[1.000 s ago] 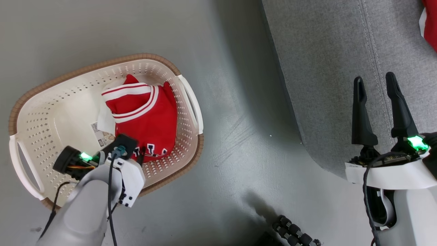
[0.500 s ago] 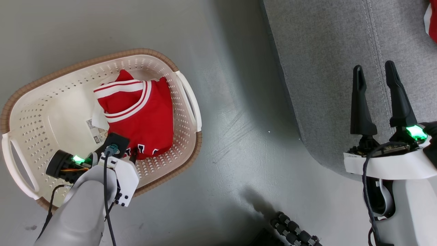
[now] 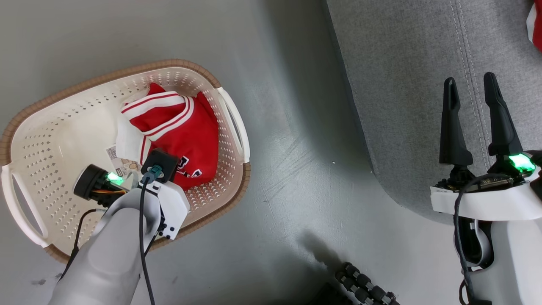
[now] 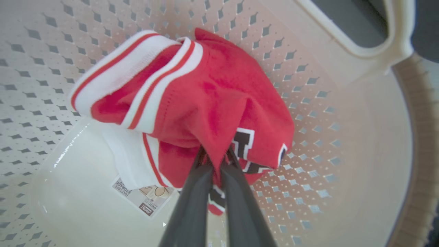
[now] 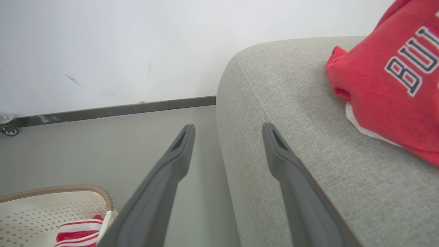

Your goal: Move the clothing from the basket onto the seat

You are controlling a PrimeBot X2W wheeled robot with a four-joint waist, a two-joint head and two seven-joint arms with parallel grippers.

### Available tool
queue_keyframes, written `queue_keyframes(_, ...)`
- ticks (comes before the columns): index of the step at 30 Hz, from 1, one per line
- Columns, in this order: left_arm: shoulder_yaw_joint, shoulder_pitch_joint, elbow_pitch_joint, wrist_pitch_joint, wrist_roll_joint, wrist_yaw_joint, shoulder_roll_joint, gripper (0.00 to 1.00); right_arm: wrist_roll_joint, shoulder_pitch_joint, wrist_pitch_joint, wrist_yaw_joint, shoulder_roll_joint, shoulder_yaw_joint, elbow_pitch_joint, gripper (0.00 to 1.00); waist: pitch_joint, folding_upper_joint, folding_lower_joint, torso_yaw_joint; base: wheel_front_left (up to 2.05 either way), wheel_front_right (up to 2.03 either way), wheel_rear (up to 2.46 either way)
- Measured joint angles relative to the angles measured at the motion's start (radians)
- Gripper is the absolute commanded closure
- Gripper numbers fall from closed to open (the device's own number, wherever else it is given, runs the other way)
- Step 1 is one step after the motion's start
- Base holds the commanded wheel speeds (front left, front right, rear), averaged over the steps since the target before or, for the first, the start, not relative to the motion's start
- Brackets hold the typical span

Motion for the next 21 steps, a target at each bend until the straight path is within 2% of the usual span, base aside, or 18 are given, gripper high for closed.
queue_keyframes(13,0.003,-0.005,-0.015,-0.079,-0.001,-0.004,0.006,1.00,0.000,-0.021,0.000,0.000,0.000,0.001,0.005,0.00,-0.032,0.0000,0.0000,0.029,0.00,0.00,0.00)
queue_keyframes(21,0.018,-0.005,-0.039,-0.106,-0.005,0.008,0.010,1.00,-0.022,-0.021,0.000,0.000,0.000,-0.008,0.013,0.00,-0.066,0.0000,0.0000,0.049,0.00,0.00,0.00)
